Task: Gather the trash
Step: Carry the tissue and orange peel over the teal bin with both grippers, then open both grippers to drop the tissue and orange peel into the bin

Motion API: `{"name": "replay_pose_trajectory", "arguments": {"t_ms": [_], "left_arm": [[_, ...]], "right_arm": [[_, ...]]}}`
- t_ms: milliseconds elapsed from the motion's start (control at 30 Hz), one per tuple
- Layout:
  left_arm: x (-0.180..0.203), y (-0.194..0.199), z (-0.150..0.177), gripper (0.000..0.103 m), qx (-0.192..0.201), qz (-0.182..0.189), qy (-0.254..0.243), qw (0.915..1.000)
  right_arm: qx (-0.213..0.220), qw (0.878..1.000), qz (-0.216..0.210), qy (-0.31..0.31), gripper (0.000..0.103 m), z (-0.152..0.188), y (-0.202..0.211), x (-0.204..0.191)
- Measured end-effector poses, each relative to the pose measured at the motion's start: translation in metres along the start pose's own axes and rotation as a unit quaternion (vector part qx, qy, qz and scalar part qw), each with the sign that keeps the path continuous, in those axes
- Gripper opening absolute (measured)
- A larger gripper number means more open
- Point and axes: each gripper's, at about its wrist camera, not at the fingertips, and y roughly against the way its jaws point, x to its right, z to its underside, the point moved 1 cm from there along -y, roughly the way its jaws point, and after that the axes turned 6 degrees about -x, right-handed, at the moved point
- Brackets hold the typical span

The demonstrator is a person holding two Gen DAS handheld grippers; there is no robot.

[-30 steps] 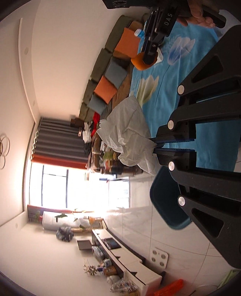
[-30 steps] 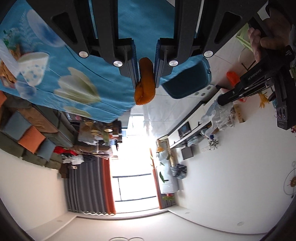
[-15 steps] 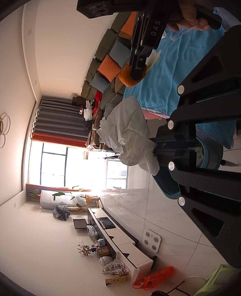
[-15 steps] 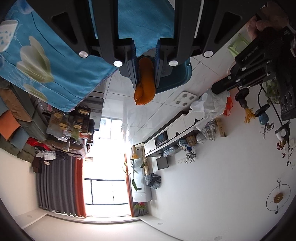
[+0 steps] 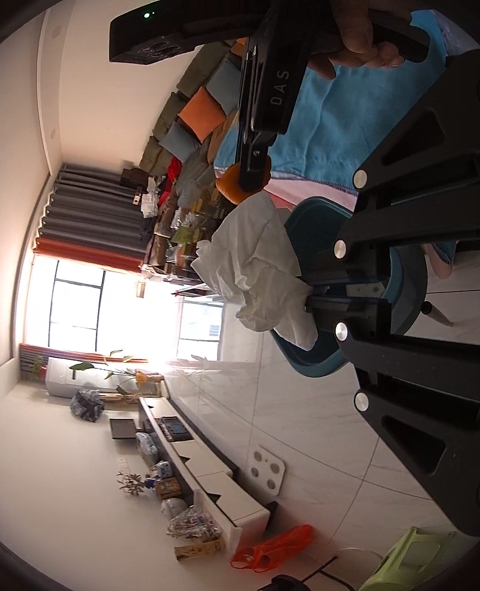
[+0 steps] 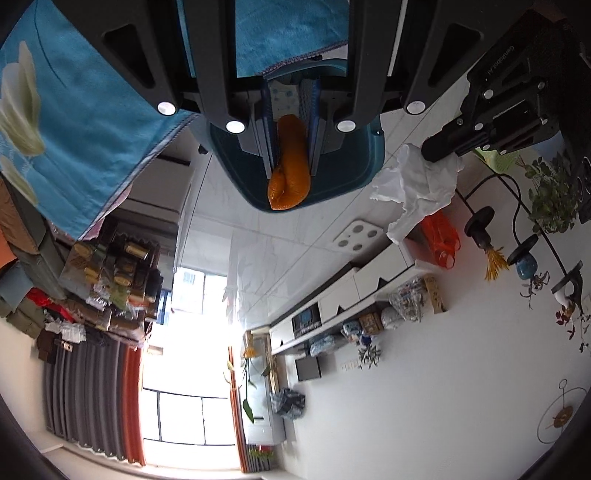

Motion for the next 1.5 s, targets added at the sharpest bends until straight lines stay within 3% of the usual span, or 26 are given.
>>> {"name": "replay_pose_trajectory", "arguments": {"t_ms": [500,833,967,1033,1100,1233,1333,1500], "left_arm": [[0.014,-0.122,0.011,0.005,-0.082,0.002,0.011,0.9966],[0.022,-0.158,0.008,0.010,-0.107,-0.004,0.013,0.9942],[0.026,-0.161,0.005,0.015,-0.106,-0.006,0.014,0.9942],[0.027,-0.160,0.006,0.026,-0.103,-0.008,0.014,0.9945],[0.027,-0.159,0.007,0.030,-0.099,-0.011,0.016,0.9949],[0.020,-0.151,0.007,0.046,-0.084,-0.023,0.024,0.9959],[0.012,-0.138,0.007,0.070,-0.067,-0.035,0.033,0.9966],[-0.006,-0.101,0.010,0.096,-0.031,-0.064,0.049,0.9963]], "right_arm": [[-0.094,0.996,0.013,0.006,0.015,-0.005,-0.074,0.004],[-0.126,0.992,0.012,-0.002,0.019,-0.003,-0.092,0.011],[-0.124,0.992,0.014,-0.002,0.026,-0.006,-0.093,0.011],[-0.124,0.992,0.014,-0.005,0.028,-0.006,-0.093,0.012],[-0.122,0.992,0.012,-0.007,0.029,-0.007,-0.092,0.014],[-0.113,0.993,0.010,-0.013,0.042,-0.008,-0.088,0.016],[-0.106,0.994,0.005,-0.017,0.050,-0.008,-0.083,0.018],[-0.078,0.997,-0.008,-0.026,0.061,-0.007,-0.063,0.016]]}}
